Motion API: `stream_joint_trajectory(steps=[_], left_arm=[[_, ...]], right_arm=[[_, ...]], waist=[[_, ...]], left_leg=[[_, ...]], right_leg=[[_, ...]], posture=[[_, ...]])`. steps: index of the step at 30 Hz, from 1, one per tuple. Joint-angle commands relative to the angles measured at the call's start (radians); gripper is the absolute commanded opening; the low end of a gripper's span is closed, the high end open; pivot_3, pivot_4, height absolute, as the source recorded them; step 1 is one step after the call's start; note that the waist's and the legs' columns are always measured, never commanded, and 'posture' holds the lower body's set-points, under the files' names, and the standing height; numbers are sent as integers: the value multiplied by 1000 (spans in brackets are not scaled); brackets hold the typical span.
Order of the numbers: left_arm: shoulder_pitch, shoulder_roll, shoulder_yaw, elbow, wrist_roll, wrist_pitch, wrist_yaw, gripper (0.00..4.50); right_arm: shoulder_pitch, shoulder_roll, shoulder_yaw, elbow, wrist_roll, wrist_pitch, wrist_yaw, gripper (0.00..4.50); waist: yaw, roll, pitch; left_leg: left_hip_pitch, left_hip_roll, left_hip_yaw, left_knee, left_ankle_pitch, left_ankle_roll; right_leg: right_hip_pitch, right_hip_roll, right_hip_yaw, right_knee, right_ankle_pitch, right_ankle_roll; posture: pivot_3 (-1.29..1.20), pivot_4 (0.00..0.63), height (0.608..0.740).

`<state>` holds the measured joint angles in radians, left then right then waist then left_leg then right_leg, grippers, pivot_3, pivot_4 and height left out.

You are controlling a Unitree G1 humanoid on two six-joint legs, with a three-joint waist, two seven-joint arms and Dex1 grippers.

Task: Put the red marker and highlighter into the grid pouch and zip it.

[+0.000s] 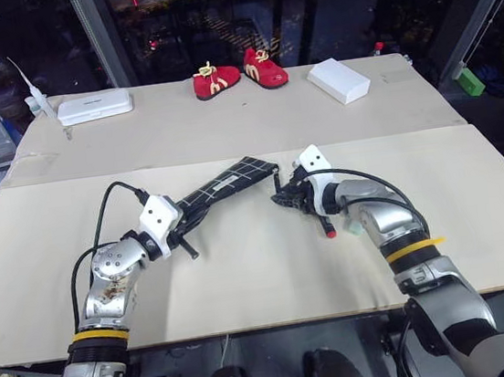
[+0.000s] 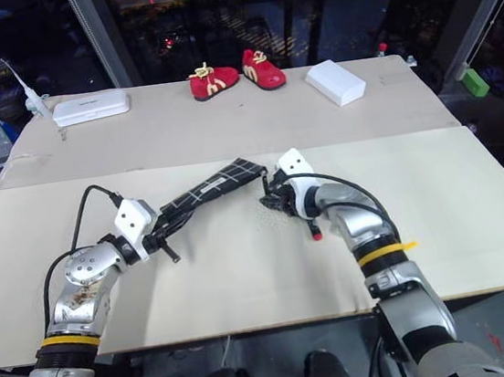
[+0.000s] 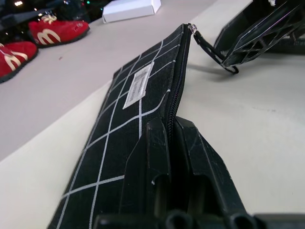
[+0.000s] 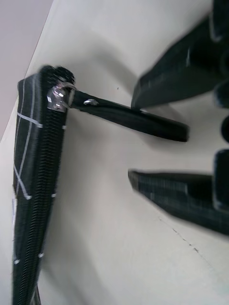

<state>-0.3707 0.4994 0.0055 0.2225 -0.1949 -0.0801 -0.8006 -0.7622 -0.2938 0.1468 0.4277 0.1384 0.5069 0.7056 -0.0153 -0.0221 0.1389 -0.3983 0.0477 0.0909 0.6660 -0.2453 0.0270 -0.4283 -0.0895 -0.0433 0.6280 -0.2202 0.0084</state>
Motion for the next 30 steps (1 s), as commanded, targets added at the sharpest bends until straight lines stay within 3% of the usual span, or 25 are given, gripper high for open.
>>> stream_joint_trajectory(steps=[1, 3, 9, 17, 30], left_arm=[[0, 1, 25, -45, -20, 10, 10, 0], [0, -2, 26, -50, -23, 15, 11, 0], [1, -13, 21, -56, -18, 20, 11, 0], [-7, -19, 15, -30, -10, -1, -4, 0], [-45, -32, 5, 13, -3, -18, -25, 0]], right_arm=[[-29, 4, -4, -11, -1, -35, 16, 750], [-34, 4, -6, -5, -3, -41, 20, 61], [-29, 9, 5, -23, -2, -46, 45, 61], [11, 43, 125, -256, 36, 16, 181, 61], [-106, 180, 168, -182, -1, 7, 143, 61]], waist=[[0, 0, 0], [0, 0, 0], [0, 0, 0], [-1, 0, 0], [1, 0, 0]], left_leg=[[0, 0, 0, 0, 0, 0], [0, 0, 0, 0, 0, 0], [0, 0, 0, 0, 0, 0], [0, 0, -3, 0, 0, 0], [0, 0, -3, 0, 0, 0]], right_leg=[[0, 0, 0, 0, 0, 0], [0, 0, 0, 0, 0, 0], [0, 0, 0, 0, 0, 0], [0, 0, 0, 0, 0, 0], [0, 0, -1, 1, 0, 0]], posture=[[0, 150, 740], [0, 150, 740], [0, 150, 740], [0, 150, 740], [0, 150, 740]])
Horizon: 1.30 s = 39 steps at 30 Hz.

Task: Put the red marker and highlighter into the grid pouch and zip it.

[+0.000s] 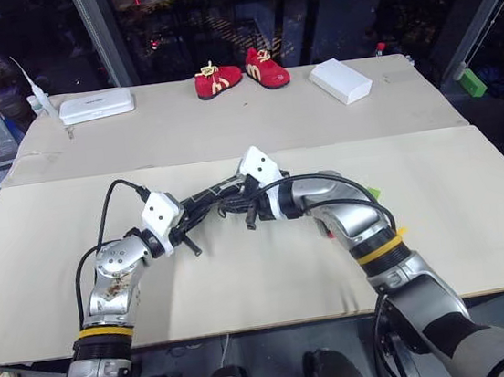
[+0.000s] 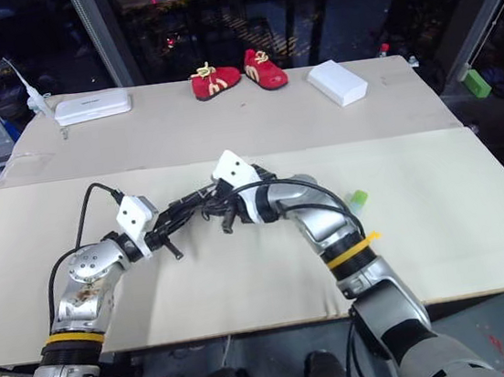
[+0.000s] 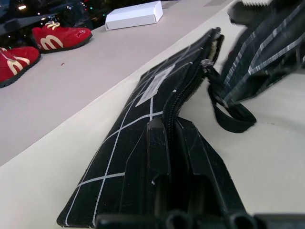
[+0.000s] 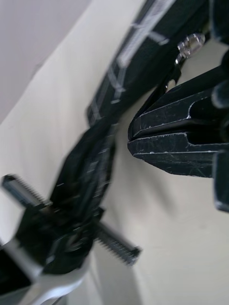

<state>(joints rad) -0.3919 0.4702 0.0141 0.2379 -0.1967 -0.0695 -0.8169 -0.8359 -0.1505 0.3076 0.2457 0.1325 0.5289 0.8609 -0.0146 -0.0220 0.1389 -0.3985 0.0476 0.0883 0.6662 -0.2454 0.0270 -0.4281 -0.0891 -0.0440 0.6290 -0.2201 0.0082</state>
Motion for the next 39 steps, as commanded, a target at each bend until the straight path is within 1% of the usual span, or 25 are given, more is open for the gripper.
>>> stream_joint_trajectory(steps=[1, 4, 5, 7, 8, 9, 10, 11, 12, 15, 19, 22, 25, 27, 29, 31, 32, 34, 39], left_arm=[[-27, -3, -5, 1, 0, -30, -11, 0], [-36, -7, -9, 12, 2, -35, -15, 0], [-41, -8, -9, 17, 3, -38, -16, 0], [-45, -8, -8, 23, 4, -41, -18, 0], [-46, -8, -8, 24, 5, -43, -18, 0], [-46, -8, -8, 25, 5, -44, -18, 0], [-44, -8, -7, 23, 5, -44, -18, 0], [-42, -9, -7, 20, 5, -44, -17, 0], [-39, -10, -6, 17, 4, -43, -17, 0], [-31, -15, -5, 5, 5, -42, -12, 0], [-20, -24, -3, -3, 3, -42, -7, 0], [-13, -32, -2, -12, 1, -40, -3, 0], [-9, -35, 0, -16, -2, -38, -2, 0], [-4, -35, 0, -18, -2, -38, -4, 0], [0, -36, -2, -18, -2, -39, -7, 0], [-1, -38, -5, -17, -1, -39, -8, 0], [-3, -39, -6, -19, -2, -37, -7, 0], [-10, -44, -6, -18, -2, -36, -5, 0], [-24, -54, 3, -2, -6, -37, 4, 0]], right_arm=[[-37, 49, 13, 6, 3, -19, -11, 61], [-46, 78, 25, 39, -10, -29, -21, 61], [-51, 80, 21, 77, -28, -45, -45, 61], [-51, 58, 4, 113, -40, -55, -53, 658], [-50, 49, 0, 118, -43, -56, -52, 808], [-48, 29, -2, 115, -52, -52, -54, 1056], [-37, 6, -11, 83, -44, -33, -43, 1475], [-27, -10, -17, 59, -38, -20, -34, 1710], [-6, -36, -47, -3, 1, 42, -19, 2069], [78, -120, -115, -207, 102, 161, 26, 2069], [234, -256, -249, -503, 210, 320, 5, 2069], [333, -333, -357, -646, 214, 424, -88, 2069], [399, -388, -451, -700, 155, 493, -223, 2069], [425, -396, -487, -714, 134, 536, -296, 2069], [454, -400, -493, -721, 99, 552, -364, 2069], [468, -359, -512, -724, 81, 587, -438, 2069], [483, -345, -493, -714, 53, 584, -482, 2069], [491, -286, -498, -681, 26, 598, -561, 2069], [496, -223, -486, -608, -24, 566, -666, 2069]], waist=[[0, 0, 0], [-1, 0, 0], [-1, 0, 0], [-1, 0, 0], [-1, 0, 0], [-1, 0, 0], [0, 0, 0], [3, 0, 0], [6, 0, 0], [9, 0, 0], [11, 0, 0], [14, 0, 0], [13, 0, 0], [14, 0, 0], [12, 0, 0], [10, 0, 0], [9, 0, 0], [8, 0, 0], [7, 0, 0]], left_leg=[[0, 0, 0, 0, 0, 0], [0, 0, 0, 0, 0, 0], [0, 0, 0, 0, 0, 0], [0, 0, 0, 0, 0, 0], [0, 0, 0, 0, 0, 0], [0, 0, 1, 0, 0, 0], [0, 0, 0, 0, 0, 0], [0, 0, 0, 0, 0, 0], [-1, -1, 1, 0, 0, 0], [-4, 0, 0, 0, 0, 0], [-5, 0, -2, 0, -1, 1], [-5, 0, -2, 0, -1, 1], [0, -1, -2, 0, -1, 1], [1, -1, -2, 0, 0, 0], [3, -1, -2, 0, 0, 0], [3, -1, -2, 0, 0, 0], [3, -1, -2, 0, 0, 0], [2, -1, -2, 0, 0, 0], [2, -2, -2, 0, 0, 0]], right_leg=[[0, 0, 0, 0, 0, 0], [0, 0, 0, 0, 0, 0], [0, 0, 0, 0, 0, 0], [0, 0, 0, 0, 0, 0], [0, 0, 0, 0, 0, 0], [0, 0, 0, 0, 0, 0], [0, 0, 0, 0, 0, 0], [0, 0, 0, 0, 0, 0], [0, -1, -1, 0, 0, 0], [1, -2, -3, 0, 0, 0], [0, -1, -4, -1, 0, 1], [1, -1, -4, -2, 0, 1], [2, -1, -2, -4, 0, 1], [3, -1, -1, -3, 0, 1], [4, 0, 1, -3, 0, 0], [3, 0, 2, -2, 0, 0], [3, 0, 2, -2, 0, 0], [3, 0, 3, -2, 0, 1], [3, -1, 3, -3, 0, 1]], posture=[[0, 150, 740], [0, 150, 740], [0, 150, 740], [0, 150, 740], [0, 150, 740], [0, 150, 740], [0, 150, 740], [0, 150, 740], [0, 150, 740], [0, 150, 740], [0, 150, 740], [0, 150, 740], [0, 150, 740], [0, 150, 740], [0, 150, 740], [0, 150, 740], [0, 150, 740], [0, 150, 740], [0, 150, 740]])
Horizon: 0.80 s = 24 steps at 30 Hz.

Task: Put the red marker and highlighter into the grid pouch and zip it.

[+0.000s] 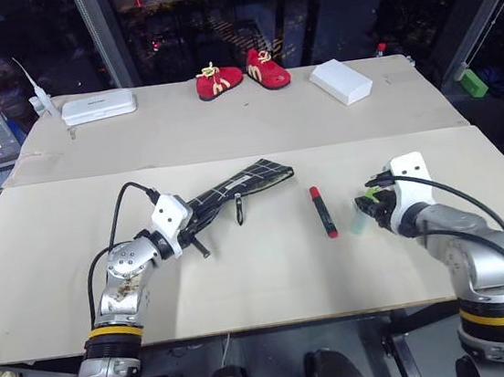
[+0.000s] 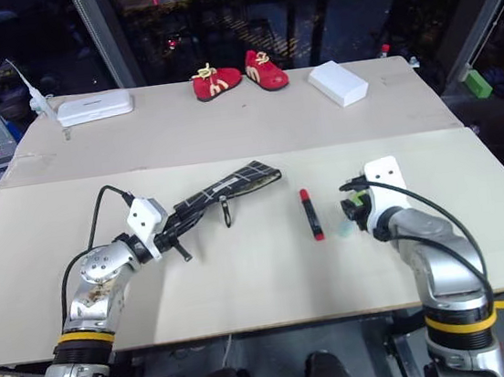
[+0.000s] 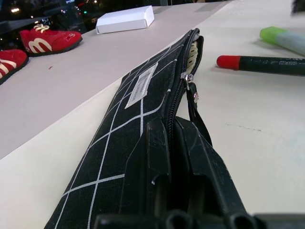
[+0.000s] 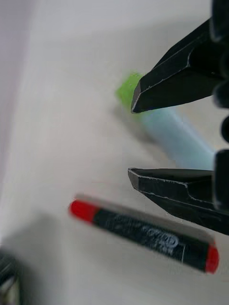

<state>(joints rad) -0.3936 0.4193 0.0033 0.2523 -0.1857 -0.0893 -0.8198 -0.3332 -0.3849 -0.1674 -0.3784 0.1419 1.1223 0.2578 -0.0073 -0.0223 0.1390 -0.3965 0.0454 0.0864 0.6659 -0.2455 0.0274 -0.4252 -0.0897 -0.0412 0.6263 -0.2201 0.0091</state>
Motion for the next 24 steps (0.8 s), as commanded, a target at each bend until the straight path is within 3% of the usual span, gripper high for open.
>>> stream_joint_trajectory(steps=[1, 18, 21, 24], left_arm=[[-22, -3, 14, -15, -17, -18, 8, 0], [-2, -12, 24, -18, -25, -18, 38, 0], [1, -13, 25, -19, -25, -19, 38, 0], [3, -11, 27, -19, -27, -19, 37, 0]], right_arm=[[-7, 16, -10, 30, -41, -36, -75, 2069], [-21, 69, 18, 63, -66, -50, -140, 2069], [-28, 75, 1, 61, -58, -33, -147, 2777], [-27, 74, 0, 64, -56, -17, -150, 3835]], waist=[[-1, 0, 0], [-6, 0, 0], [-4, 0, 0], [-5, 0, 0]], left_leg=[[0, 0, 0, 0, 0, 0], [1, 0, -1, 0, 0, 0], [0, 0, -1, 0, 0, 0], [0, 0, -1, 0, 0, 0]], right_leg=[[0, 0, 0, 0, 0, 0], [1, 0, 0, 0, 0, 0], [1, 0, 0, 0, 0, 0], [0, 0, 0, 0, 0, 0]], posture=[[0, 150, 740], [0, 150, 740], [0, 150, 740], [0, 150, 740]])
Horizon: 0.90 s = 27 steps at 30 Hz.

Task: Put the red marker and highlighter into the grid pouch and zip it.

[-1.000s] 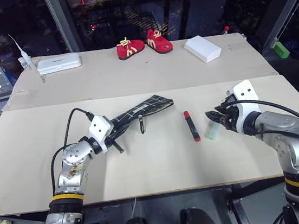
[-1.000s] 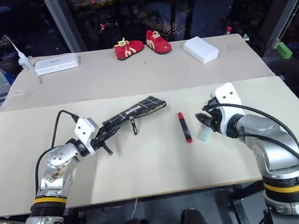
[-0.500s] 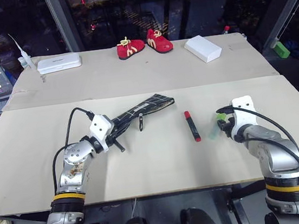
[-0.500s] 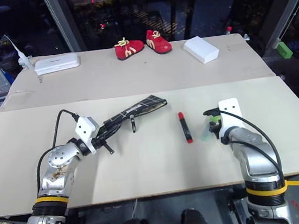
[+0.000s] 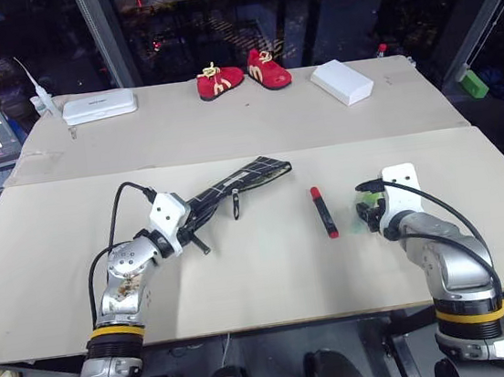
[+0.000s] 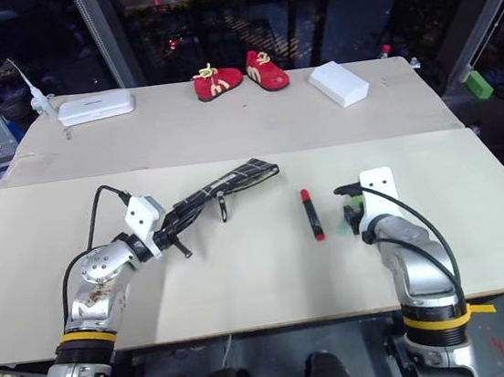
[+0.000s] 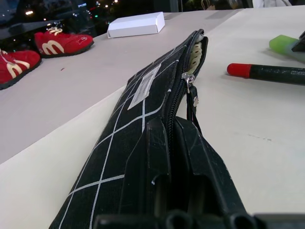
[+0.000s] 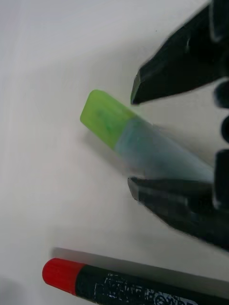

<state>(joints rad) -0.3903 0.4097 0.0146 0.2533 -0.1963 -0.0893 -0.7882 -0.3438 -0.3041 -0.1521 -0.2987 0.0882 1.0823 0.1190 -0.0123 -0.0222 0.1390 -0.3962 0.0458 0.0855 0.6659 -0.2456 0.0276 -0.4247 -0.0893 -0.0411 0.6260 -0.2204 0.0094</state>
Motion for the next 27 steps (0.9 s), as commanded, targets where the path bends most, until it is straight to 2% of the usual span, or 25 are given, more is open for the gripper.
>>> stream_joint_trajectory(steps=[1, 8, 18, 21, 22, 25, 27], left_arm=[[0, 0, 16, -19, -17, -18, 5, 0], [-11, 2, 21, -2, -16, -19, 2, 0], [-8, 2, 22, -1, -13, -21, 6, 0], [-8, 3, 24, 0, -12, -22, 9, 0], [-8, 3, 24, 0, -11, -23, 10, 0], [-6, 4, 25, -4, -12, -22, 11, 0], [-5, 5, 26, -6, -13, -22, 11, 0]], right_arm=[[-11, -3, -13, -10, 0, 26, -11, 4084], [-11, 117, -21, -11, 28, 54, -46, 4084], [13, 116, -8, 18, 9, 33, -59, 4084], [5, 103, -14, 34, 12, 15, -51, 3406], [-1, 99, -16, 39, 14, 11, -48, 2957], [-11, 88, -11, 50, 14, -6, -43, 2048], [-19, 87, -12, 57, 17, -22, -40, 1290]], waist=[[0, 0, 0], [-2, 0, 0], [-5, 0, 0], [-4, 0, 0], [-4, 0, 0], [-2, 0, 0], [-3, 0, 0]], left_leg=[[0, 0, 0, 0, 0, 0], [0, 0, 0, 0, 0, 0], [1, 1, 0, 0, 0, 0], [1, 1, 0, 0, 0, 0], [1, 1, 0, 0, 0, 0], [1, 1, 0, 0, 0, 0], [1, 1, 0, 0, 0, 0]], right_leg=[[0, 0, 0, 0, 0, 0], [0, 0, 0, 0, 0, 0], [0, 1, 0, 1, 0, 0], [0, 1, 0, 0, 0, 0], [1, 1, 0, 0, 0, 0], [1, 0, 0, 0, 0, 0], [1, 0, 0, 0, 0, 0]], posture=[[0, 150, 740], [0, 150, 740], [0, 150, 740], [0, 150, 740], [0, 150, 740], [0, 150, 740], [0, 150, 740]])
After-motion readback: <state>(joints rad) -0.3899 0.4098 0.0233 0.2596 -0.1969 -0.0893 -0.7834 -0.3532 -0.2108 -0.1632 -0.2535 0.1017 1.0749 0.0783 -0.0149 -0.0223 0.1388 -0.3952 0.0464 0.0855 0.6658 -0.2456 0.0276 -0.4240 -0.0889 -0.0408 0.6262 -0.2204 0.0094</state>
